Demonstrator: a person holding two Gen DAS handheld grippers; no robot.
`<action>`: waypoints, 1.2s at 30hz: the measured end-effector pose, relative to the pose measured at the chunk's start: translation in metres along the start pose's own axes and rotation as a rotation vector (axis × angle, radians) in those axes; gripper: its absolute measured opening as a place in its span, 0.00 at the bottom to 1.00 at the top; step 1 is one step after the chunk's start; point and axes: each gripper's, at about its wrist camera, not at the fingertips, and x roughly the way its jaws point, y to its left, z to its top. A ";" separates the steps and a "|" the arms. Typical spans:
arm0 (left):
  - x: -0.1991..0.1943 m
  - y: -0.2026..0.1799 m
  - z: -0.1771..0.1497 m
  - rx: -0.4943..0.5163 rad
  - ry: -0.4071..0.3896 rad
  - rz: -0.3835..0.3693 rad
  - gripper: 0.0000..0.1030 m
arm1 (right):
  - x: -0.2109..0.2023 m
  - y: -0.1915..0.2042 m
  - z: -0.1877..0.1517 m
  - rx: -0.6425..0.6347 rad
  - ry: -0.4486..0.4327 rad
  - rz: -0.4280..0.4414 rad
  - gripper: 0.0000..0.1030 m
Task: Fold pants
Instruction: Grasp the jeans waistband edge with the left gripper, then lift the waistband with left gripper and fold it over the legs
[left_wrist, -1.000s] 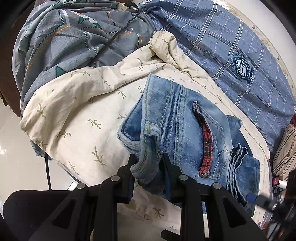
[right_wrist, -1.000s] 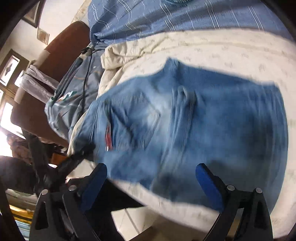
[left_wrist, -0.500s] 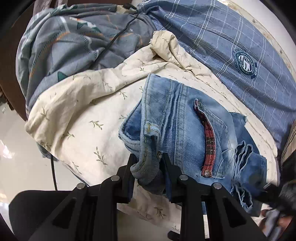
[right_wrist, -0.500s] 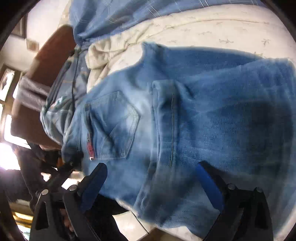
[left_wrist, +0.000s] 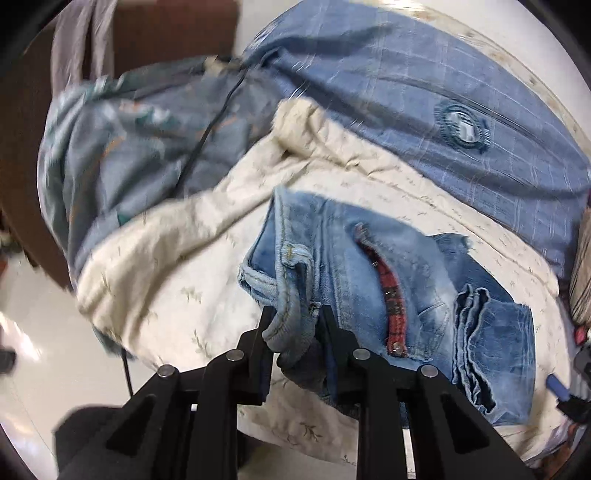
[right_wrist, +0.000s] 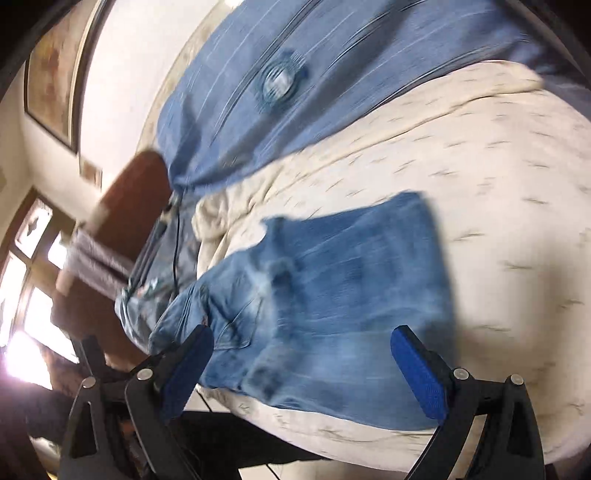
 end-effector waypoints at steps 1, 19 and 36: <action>-0.008 -0.012 0.002 0.058 -0.039 0.017 0.21 | -0.008 -0.009 0.001 0.013 -0.022 0.007 0.96; -0.048 -0.222 -0.061 0.787 -0.272 0.020 0.17 | -0.057 -0.085 -0.004 0.220 -0.155 0.090 0.96; 0.041 0.068 -0.027 -0.216 0.135 0.126 0.56 | -0.029 -0.066 -0.008 0.154 -0.092 0.002 0.96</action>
